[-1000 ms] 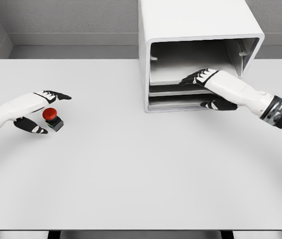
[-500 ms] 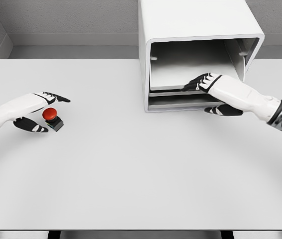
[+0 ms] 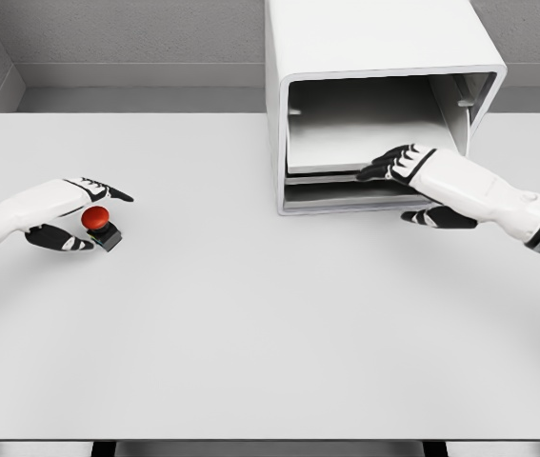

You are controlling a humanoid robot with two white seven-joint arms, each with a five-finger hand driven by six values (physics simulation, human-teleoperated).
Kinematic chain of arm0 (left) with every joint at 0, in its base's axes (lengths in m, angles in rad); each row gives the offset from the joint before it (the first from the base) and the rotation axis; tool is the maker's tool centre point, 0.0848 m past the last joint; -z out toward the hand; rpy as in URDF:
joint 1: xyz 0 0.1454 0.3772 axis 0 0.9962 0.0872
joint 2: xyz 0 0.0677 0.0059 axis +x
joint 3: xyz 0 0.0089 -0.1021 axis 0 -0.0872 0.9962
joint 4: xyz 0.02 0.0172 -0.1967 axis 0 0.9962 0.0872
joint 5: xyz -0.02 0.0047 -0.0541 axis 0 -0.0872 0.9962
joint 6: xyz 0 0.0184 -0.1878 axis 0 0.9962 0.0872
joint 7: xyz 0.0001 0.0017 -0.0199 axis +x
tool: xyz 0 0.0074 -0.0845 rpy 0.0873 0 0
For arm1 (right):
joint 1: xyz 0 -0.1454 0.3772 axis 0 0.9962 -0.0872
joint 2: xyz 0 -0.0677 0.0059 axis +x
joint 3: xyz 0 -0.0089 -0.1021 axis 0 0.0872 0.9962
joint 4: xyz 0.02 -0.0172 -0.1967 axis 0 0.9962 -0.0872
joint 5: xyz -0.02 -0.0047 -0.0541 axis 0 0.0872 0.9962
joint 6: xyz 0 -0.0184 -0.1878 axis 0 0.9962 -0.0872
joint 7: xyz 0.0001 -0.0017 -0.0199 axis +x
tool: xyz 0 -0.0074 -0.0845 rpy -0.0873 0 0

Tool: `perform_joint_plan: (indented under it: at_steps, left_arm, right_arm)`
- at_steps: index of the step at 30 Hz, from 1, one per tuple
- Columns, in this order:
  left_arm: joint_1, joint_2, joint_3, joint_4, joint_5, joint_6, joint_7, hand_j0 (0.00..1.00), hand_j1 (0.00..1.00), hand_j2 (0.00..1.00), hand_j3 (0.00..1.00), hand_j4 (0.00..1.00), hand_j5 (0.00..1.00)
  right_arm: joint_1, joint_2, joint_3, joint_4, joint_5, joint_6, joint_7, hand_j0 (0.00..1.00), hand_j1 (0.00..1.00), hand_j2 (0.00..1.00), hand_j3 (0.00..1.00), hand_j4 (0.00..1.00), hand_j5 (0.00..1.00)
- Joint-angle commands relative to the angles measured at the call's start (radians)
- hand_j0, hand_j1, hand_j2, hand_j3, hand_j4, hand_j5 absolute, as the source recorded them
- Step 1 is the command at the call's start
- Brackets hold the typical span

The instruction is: Slide open multi-storey tabletop storage cabinets and put open load switch and slide close multi-storey tabletop storage cabinets

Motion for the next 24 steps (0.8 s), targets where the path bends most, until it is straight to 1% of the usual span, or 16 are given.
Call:
perform_joint_plan:
  at_steps: [1, 4, 7, 10, 11, 14, 16, 17, 20, 24]
  left_arm:
    - [0.0, 0.003, -0.001, -0.016, 0.007, 0.003, 0.0, 0.8, 0.8, 0.8, 0.8, 0.8, 0.8]
    - [0.003, 0.006, -0.001, -0.031, 0.006, 0.003, 0.0, 0.79, 0.79, 0.79, 0.79, 0.79, 0.79]
    - [0.005, 0.006, -0.002, -0.03, 0.001, 0.003, 0.0, 0.79, 0.79, 0.79, 0.79, 0.79, 0.79]
    - [0.006, 0.008, -0.002, -0.028, 0.001, 0.003, 0.0, 0.79, 0.79, 0.79, 0.79, 0.79, 0.79]
    - [0.006, 0.009, -0.002, -0.028, 0.001, 0.003, 0.0, 0.77, 0.77, 0.77, 0.77, 0.77, 0.77]
    - [0.006, 0.009, -0.002, -0.022, 0.001, 0.003, 0.0, 0.76, 0.76, 0.76, 0.76, 0.76, 0.76]
    - [0.008, 0.009, -0.002, -0.016, 0.0, 0.003, 0.0, 0.76, 0.76, 0.76, 0.76, 0.76, 0.76]
    - [0.009, 0.011, -0.002, -0.016, -0.002, 0.003, 0.0, 0.76, 0.76, 0.76, 0.76, 0.76, 0.76]
    - [0.009, 0.009, -0.002, -0.016, -0.003, 0.003, 0.0, 0.76, 0.76, 0.76, 0.76, 0.76, 0.76]
    - [0.009, 0.009, -0.002, -0.018, -0.003, 0.003, 0.0, 0.72, 0.72, 0.72, 0.72, 0.72, 0.72]
  right_arm:
    - [0.002, -0.005, -0.016, -0.007, -0.008, 0.002, 0.0, 0.84, 0.84, 0.84, 0.84, 0.84, 0.84]
    - [0.017, -0.007, -0.033, -0.013, -0.008, 0.002, -0.002, 0.85, 0.85, 0.85, 0.85, 0.85, 0.85]
    - [0.031, -0.02, -0.034, -0.039, -0.008, 0.002, -0.002, 0.85, 0.85, 0.85, 0.85, 0.85, 0.85]
    - [0.038, -0.02, -0.036, -0.04, -0.008, 0.002, -0.002, 0.85, 0.85, 0.85, 0.85, 0.85, 0.85]
    - [0.038, -0.019, -0.049, -0.04, -0.008, 0.002, -0.003, 0.85, 0.85, 0.85, 0.85, 0.85, 0.85]
    - [0.044, -0.019, -0.056, -0.043, -0.008, 0.002, -0.002, 0.85, 0.85, 0.85, 0.85, 0.85, 0.85]
    - [0.071, -0.037, -0.057, -0.076, -0.008, 0.002, -0.003, 0.85, 0.85, 0.85, 0.85, 0.85, 0.85]
    - [0.08, -0.039, -0.057, -0.08, -0.008, 0.002, -0.003, 0.85, 0.85, 0.85, 0.85, 0.85, 0.85]
    - [0.083, -0.037, -0.077, -0.091, -0.008, 0.002, -0.003, 0.85, 0.85, 0.85, 0.85, 0.85, 0.85]
    - [0.078, -0.025, -0.095, -0.08, -0.003, 0.002, -0.003, 0.85, 0.85, 0.85, 0.85, 0.85, 0.85]
